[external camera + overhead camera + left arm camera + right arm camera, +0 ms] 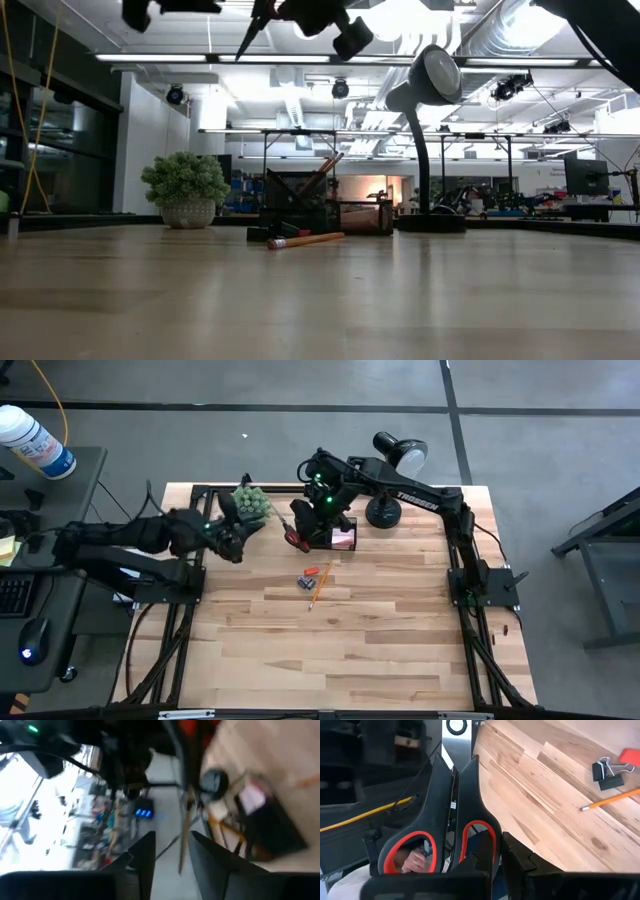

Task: Pick and place office supplies into organizer
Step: Put the black scissors into the desk organizer

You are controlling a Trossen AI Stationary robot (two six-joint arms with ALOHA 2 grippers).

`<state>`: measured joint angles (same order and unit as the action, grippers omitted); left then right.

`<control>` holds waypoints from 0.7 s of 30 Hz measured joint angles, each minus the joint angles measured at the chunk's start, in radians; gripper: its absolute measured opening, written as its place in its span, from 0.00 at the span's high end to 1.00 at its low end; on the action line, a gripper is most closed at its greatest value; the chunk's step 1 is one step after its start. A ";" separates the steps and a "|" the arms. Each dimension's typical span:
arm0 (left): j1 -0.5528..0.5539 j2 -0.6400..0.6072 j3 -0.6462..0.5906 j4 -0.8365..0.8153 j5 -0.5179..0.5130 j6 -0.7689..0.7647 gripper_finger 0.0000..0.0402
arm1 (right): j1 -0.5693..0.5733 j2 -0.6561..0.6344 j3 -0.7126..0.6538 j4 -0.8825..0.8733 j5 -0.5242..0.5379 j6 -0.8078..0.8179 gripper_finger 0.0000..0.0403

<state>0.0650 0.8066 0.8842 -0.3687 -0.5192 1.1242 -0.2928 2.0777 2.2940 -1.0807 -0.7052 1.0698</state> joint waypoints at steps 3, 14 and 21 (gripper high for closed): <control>0.073 0.037 0.039 0.002 0.186 0.004 0.69 | -0.007 0.000 0.000 -0.007 -0.009 -0.003 0.98; 0.140 0.185 0.107 0.035 0.292 0.086 0.67 | -0.021 0.000 0.000 -0.052 -0.055 -0.099 0.98; 0.138 0.283 0.120 0.033 0.302 0.101 0.67 | -0.021 0.000 0.000 -0.055 -0.080 -0.134 0.98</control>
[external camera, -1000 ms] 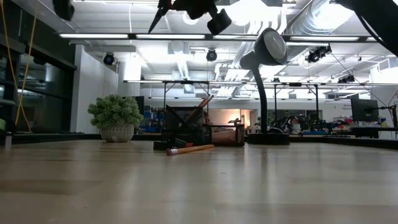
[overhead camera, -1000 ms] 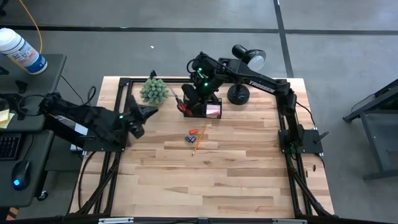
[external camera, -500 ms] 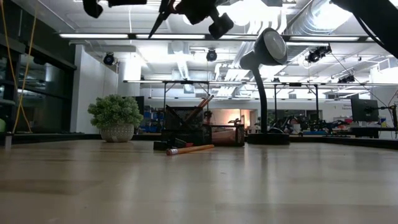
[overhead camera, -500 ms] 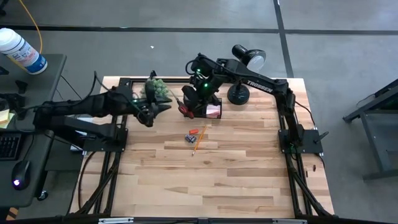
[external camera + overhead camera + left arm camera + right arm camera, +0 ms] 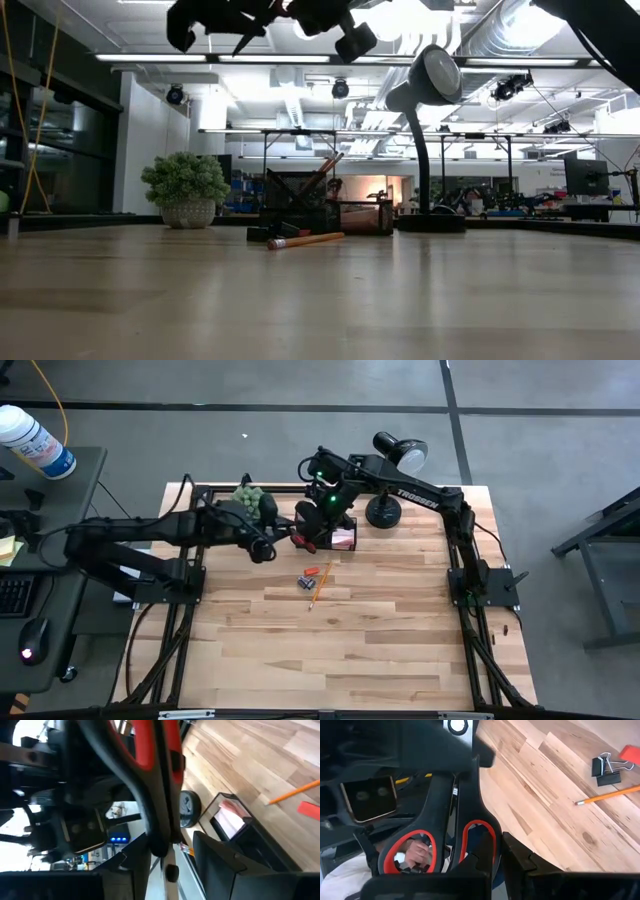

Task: Pick and place office supplies into organizer
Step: Put the black scissors into the desk organizer

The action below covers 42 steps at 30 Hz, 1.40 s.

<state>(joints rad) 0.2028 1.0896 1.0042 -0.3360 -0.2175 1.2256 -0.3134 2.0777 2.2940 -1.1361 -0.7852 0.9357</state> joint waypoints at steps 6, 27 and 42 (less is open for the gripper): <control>0.000 0.037 0.000 0.010 -0.041 -0.001 0.67 | 0.000 0.000 0.000 0.000 -0.007 -0.027 0.98; 0.003 0.054 -0.002 0.048 -0.030 0.002 0.96 | -0.024 0.005 0.001 -0.055 0.046 -0.081 0.90; 0.109 0.053 0.000 0.045 0.089 -0.179 0.99 | -0.144 -0.022 0.058 0.013 0.076 -0.102 0.57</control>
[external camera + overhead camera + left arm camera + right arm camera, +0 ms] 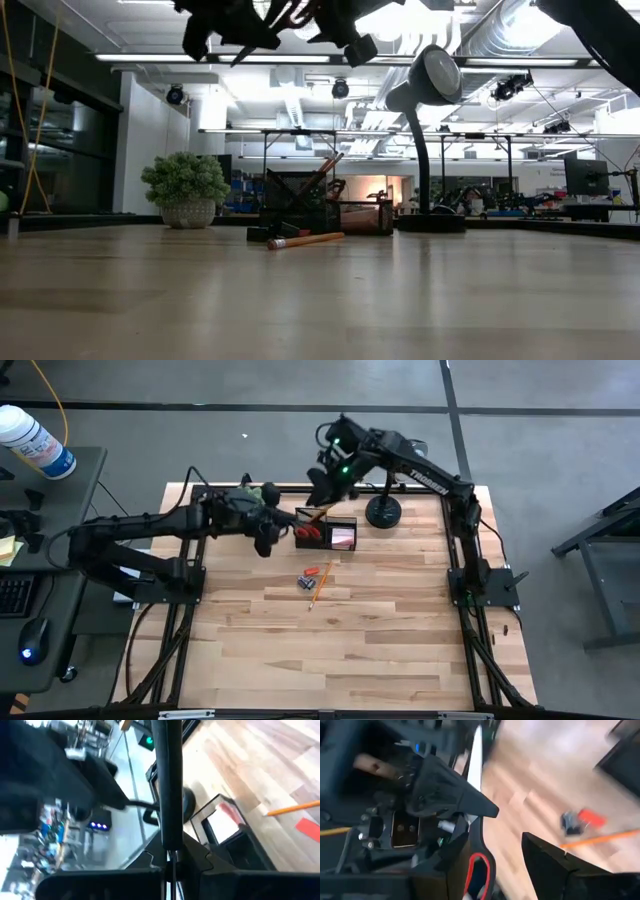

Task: Pick and place office supplies into organizer
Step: Put the black scissors into the desk organizer

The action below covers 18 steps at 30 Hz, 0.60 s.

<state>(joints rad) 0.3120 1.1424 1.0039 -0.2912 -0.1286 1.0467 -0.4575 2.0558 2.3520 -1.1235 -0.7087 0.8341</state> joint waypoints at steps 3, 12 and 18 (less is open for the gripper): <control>0.051 0.000 0.000 0.008 0.073 -0.036 0.99 | -0.039 -0.030 0.001 0.059 0.061 -0.037 0.56; 0.288 0.002 0.000 0.176 0.420 -0.268 0.99 | -0.073 -0.125 0.003 0.319 0.337 -0.099 0.56; 0.413 0.030 -0.022 0.295 0.632 -0.395 0.99 | -0.012 -0.160 0.003 0.386 0.467 -0.159 0.56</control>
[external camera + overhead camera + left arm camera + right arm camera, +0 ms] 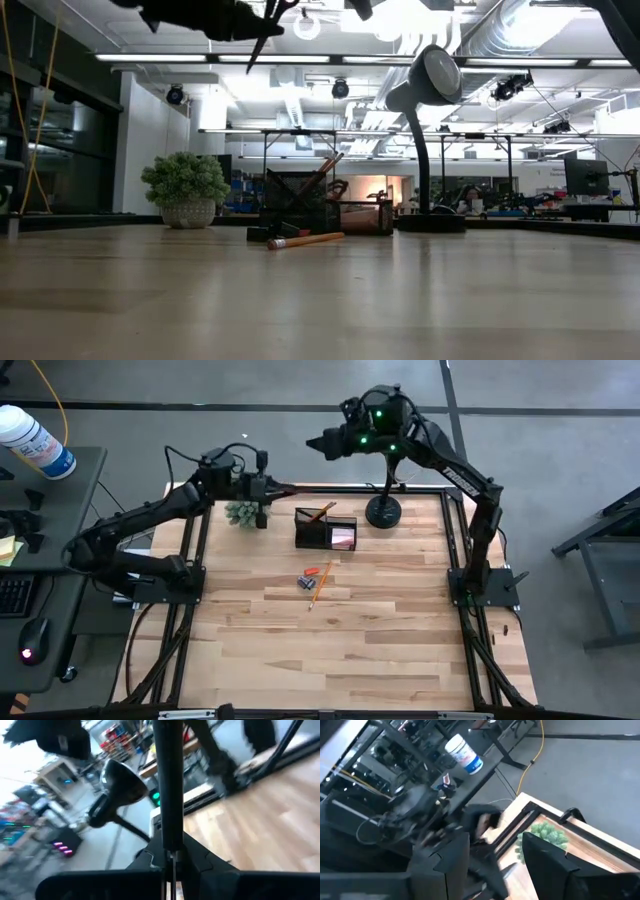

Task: Pick and place office supplies into organizer
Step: Put the black scissors into the desk organizer

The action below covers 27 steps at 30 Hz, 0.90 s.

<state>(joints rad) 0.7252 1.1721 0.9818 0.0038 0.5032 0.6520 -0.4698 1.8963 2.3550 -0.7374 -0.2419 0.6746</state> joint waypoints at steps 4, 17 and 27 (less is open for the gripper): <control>0.042 0.046 -0.046 0.125 0.087 -0.121 0.99 | 0.056 0.000 -0.001 -0.014 0.043 -0.031 0.56; 0.047 0.242 -0.153 0.604 0.130 -0.467 0.99 | 0.247 -0.004 -0.002 -0.005 0.353 -0.121 0.56; 0.047 0.400 -0.154 0.736 0.133 -0.600 0.99 | 0.325 -0.004 -0.002 -0.006 0.516 -0.159 0.56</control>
<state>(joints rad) 0.7723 1.5724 0.8280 0.7398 0.6366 0.0525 -0.1452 1.8923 2.3535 -0.7435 0.2738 0.5155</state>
